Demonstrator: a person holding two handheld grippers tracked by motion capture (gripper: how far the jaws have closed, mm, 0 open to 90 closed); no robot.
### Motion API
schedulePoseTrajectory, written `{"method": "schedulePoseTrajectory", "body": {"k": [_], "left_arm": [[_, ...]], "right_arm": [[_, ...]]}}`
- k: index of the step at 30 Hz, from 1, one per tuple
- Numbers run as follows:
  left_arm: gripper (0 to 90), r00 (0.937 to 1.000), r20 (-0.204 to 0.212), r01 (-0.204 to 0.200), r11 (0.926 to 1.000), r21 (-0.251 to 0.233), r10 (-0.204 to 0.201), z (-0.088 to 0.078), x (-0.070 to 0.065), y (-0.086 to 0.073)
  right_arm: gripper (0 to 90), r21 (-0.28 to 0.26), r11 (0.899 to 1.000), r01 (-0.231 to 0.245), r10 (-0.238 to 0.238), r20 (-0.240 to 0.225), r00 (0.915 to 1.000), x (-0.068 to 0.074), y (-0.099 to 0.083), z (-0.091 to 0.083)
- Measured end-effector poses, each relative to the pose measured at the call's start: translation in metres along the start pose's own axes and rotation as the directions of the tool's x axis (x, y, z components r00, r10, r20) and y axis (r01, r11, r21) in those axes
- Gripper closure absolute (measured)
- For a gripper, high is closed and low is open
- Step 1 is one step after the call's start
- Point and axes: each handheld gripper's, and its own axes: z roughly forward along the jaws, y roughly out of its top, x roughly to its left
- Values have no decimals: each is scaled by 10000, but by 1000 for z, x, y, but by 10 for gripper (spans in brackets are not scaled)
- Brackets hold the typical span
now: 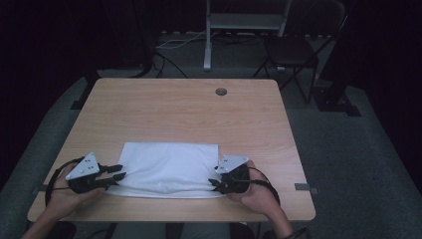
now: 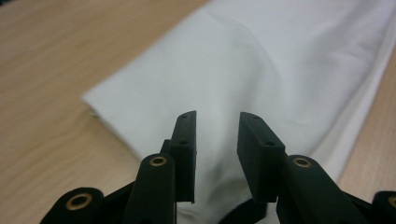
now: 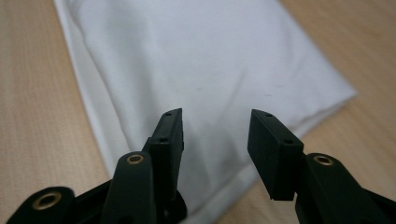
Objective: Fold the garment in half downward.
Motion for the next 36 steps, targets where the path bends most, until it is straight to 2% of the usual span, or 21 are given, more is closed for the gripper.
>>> {"method": "schedulePoseTrajectory", "body": {"k": [6,14,18,25,36], "left_arm": [[660,9998,207,-39,9996,292,33,-2,-10,-12],[659,9995,198,248,9995,215,-252,-3,-9,-16],[653,9992,189,341,9991,268,-346,2,-7,-12],[653,9992,-75,392,9985,388,-390,15,1,-2],[652,9966,-597,603,9964,594,-568,41,26,15]], "right_arm": [[543,270,9996,-121,133,-432,9990,3,-9,3],[541,302,9992,-261,275,-450,9986,0,-11,2],[541,307,9988,-380,386,-185,9991,-7,-12,2],[539,349,9982,-496,490,182,9986,-20,-11,6],[532,258,9956,-905,882,797,9929,-39,-9,12]]}}
